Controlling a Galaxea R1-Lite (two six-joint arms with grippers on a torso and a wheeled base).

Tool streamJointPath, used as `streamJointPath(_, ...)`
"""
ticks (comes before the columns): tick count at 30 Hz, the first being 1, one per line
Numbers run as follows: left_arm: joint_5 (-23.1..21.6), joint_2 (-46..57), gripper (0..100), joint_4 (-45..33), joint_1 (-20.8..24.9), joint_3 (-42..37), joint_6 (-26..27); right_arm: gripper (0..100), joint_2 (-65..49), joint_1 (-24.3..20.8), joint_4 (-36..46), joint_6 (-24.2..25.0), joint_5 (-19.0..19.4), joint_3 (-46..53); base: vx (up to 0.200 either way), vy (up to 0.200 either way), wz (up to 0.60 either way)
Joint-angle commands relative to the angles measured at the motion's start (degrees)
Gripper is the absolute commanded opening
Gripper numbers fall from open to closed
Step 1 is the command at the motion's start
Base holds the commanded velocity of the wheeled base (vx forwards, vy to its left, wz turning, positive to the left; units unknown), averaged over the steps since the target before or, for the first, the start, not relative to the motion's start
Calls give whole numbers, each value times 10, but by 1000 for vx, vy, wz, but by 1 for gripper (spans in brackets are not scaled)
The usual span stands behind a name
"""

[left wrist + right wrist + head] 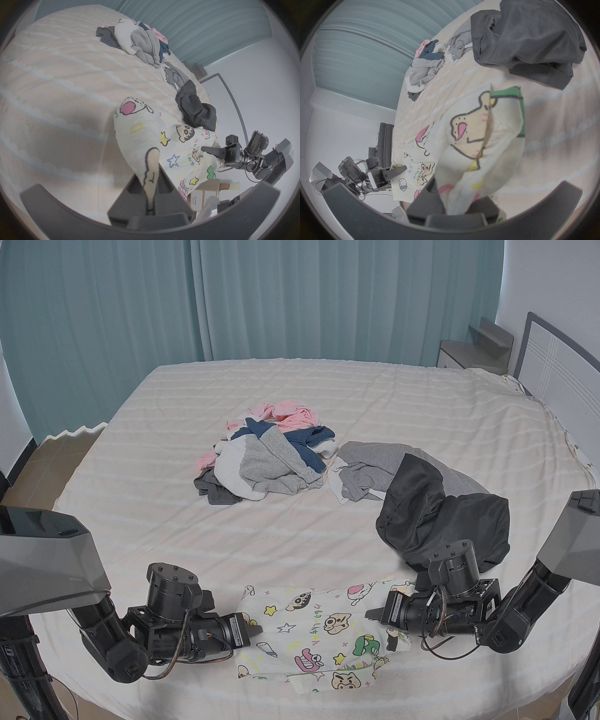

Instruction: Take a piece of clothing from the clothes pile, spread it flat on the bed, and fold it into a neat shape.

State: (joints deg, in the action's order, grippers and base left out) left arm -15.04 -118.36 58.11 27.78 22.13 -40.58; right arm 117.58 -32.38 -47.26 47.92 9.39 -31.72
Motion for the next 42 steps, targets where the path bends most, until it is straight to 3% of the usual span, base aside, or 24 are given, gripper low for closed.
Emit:
streamJointPath(1,1,-19,0,2,0,1,0,0,5,0,-1,0,-1,0,0,0,0)
streamJointPath(9,43,-103,0,44,-2,8,1,0,22,7,-22,0,-4,5,0,0,0)
streamJointPath(19,45,-122,0,70,-1,4,3,0,48,8,-24,-2,-8,21,0,0,0)
streamJointPath(25,46,-122,0,69,2,1,4,0,88,14,-63,-6,-31,22,0,0,0)
streamJointPath(38,46,-122,0,69,3,0,3,0,103,10,-88,-6,-31,32,0,0,0)
streamJointPath(39,45,-122,100,69,3,-1,3,100,102,11,-88,-5,-31,31,0,0,0)
streamJointPath(42,45,-121,100,70,2,-2,2,100,98,10,-89,-5,-31,33,0,0,0)
